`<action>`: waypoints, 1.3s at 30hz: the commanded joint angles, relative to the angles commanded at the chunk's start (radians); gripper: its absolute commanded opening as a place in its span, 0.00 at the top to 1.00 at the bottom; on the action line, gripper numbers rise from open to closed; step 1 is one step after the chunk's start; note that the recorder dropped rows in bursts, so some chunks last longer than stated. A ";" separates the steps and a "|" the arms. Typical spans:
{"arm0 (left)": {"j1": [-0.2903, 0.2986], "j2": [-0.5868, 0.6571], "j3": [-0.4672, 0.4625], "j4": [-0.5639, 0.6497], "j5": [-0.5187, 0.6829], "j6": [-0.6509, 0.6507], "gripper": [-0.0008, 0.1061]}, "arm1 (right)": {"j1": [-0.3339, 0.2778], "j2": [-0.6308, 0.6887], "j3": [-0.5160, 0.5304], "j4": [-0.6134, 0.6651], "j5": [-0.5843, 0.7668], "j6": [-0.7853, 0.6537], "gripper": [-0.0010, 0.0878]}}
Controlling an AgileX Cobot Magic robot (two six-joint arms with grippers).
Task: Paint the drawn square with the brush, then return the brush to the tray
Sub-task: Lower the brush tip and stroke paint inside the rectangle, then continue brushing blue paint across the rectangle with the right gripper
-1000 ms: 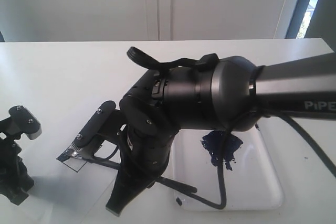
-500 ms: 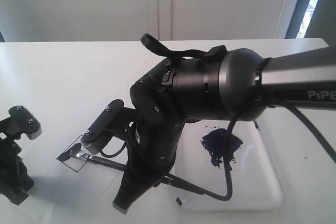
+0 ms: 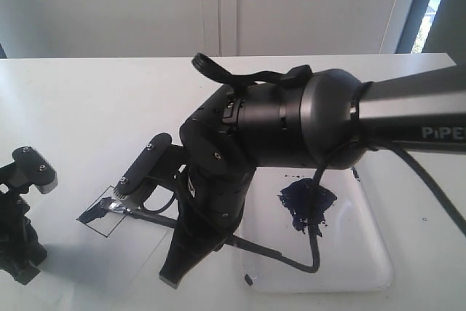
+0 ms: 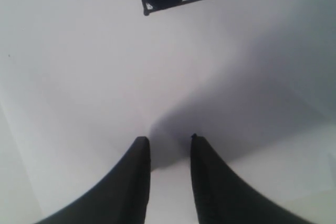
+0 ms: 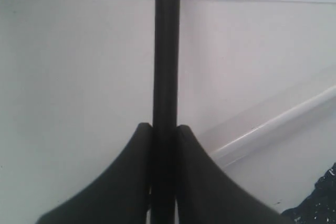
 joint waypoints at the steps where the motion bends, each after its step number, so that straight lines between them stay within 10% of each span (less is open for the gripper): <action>1: 0.000 0.000 0.000 0.000 0.000 0.000 0.68 | 0.000 0.006 -0.003 -0.002 -0.003 0.004 0.99; 39: 0.000 0.000 0.000 0.000 0.003 0.000 0.68 | 0.000 0.022 -0.068 -0.073 0.022 0.046 0.99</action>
